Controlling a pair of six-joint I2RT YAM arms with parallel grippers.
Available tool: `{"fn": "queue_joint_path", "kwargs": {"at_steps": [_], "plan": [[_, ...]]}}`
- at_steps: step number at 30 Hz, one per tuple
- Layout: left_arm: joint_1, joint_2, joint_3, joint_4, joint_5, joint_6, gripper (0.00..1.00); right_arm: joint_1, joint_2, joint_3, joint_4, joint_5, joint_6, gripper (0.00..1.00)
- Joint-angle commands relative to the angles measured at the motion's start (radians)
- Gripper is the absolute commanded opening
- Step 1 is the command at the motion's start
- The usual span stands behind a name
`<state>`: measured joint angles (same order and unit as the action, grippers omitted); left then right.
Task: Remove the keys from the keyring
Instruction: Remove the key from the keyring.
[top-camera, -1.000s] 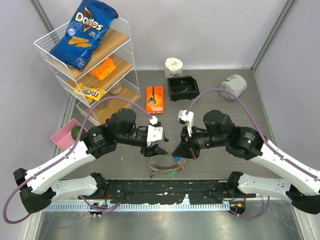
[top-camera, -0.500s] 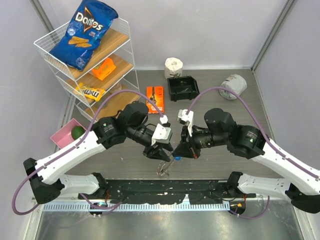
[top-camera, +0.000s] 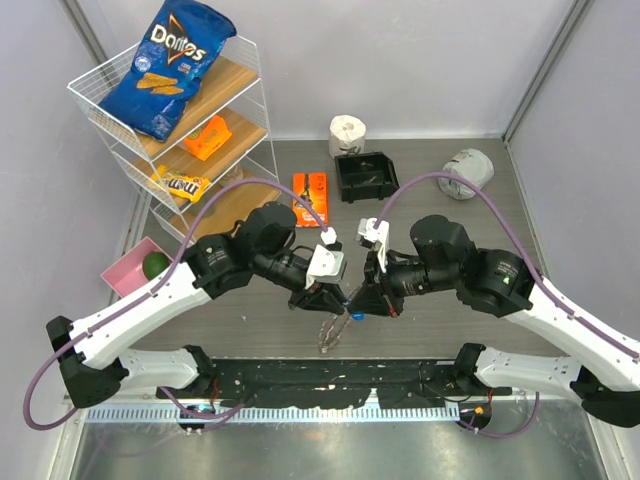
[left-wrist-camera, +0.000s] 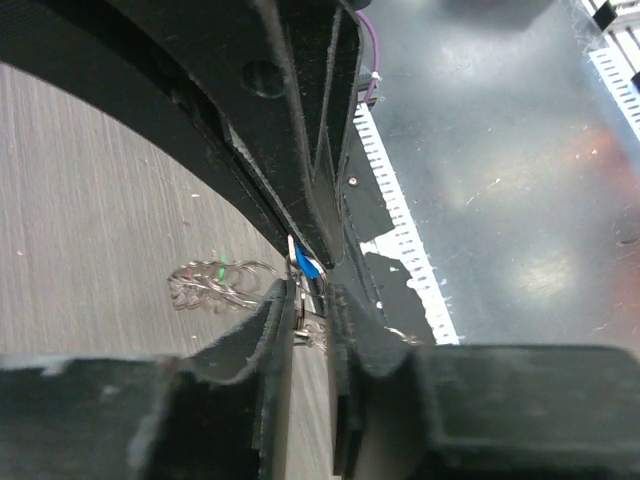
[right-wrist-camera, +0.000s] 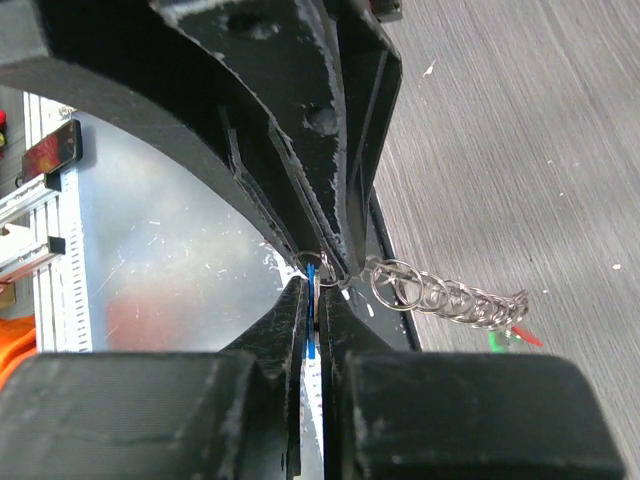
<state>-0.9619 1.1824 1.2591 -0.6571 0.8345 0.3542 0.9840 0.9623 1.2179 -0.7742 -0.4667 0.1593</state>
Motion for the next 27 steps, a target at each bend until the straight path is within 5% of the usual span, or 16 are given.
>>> {"fn": "queue_joint_path", "kwargs": {"at_steps": [1, 11, 18, 23, 26, 27], "plan": [[0.0, 0.003, 0.005, -0.006, -0.035, -0.014, 0.3, -0.001, -0.036, 0.077, 0.084, -0.016, 0.0, 0.05], [0.0, 0.0, -0.015, 0.036, -0.02, -0.031, 0.34, -0.001, -0.046, 0.08, 0.085, -0.013, 0.003, 0.05], [0.0, 0.029, 0.005, 0.004, -0.046, -0.026, 0.02, -0.001, -0.057, 0.089, 0.085, -0.015, 0.008, 0.05], [0.002, 0.034, 0.003, 0.01, -0.04, -0.04, 0.32, -0.001, -0.066, 0.104, 0.072, -0.003, 0.003, 0.05], [0.0, 0.016, -0.018, 0.042, -0.052, -0.046, 0.3, -0.001, -0.071, 0.111, 0.07, -0.003, 0.006, 0.05], [0.002, 0.013, -0.02, 0.047, -0.054, -0.046, 0.23, -0.001, -0.073, 0.111, 0.07, -0.006, 0.006, 0.05]]}}
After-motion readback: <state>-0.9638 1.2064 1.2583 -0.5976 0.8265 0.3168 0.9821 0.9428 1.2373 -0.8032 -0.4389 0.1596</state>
